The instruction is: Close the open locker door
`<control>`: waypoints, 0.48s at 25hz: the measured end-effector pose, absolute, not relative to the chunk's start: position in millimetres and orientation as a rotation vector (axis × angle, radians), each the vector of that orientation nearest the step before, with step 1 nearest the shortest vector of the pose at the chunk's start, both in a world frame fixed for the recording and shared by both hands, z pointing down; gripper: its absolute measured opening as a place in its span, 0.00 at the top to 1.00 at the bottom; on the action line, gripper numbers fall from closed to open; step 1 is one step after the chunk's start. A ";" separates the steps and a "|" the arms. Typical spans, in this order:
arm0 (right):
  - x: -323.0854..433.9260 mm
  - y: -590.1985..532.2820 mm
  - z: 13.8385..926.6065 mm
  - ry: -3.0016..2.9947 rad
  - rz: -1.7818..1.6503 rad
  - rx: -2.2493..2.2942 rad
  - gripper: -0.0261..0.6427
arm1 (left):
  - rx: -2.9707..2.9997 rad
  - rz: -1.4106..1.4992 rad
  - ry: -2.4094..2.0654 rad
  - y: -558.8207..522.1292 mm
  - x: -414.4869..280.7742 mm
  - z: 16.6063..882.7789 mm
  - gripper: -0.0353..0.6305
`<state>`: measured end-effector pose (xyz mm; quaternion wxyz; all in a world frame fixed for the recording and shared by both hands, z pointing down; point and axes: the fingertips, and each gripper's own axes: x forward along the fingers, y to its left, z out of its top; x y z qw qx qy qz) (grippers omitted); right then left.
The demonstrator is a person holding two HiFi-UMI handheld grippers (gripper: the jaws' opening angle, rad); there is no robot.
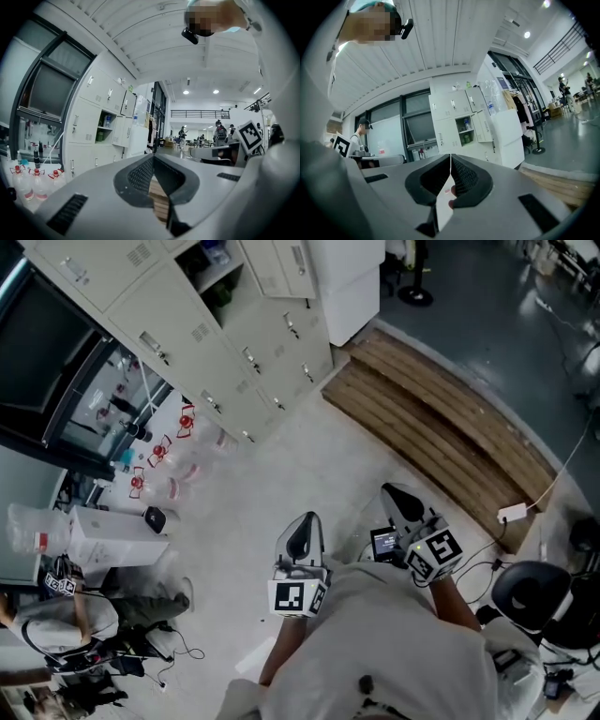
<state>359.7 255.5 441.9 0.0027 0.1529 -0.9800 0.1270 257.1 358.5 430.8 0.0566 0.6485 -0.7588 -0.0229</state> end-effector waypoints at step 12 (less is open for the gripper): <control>390.2 209.7 454.9 -3.026 0.411 0.639 0.92 | 2.046 -0.098 -2.223 298.7 267.2 440.8 0.94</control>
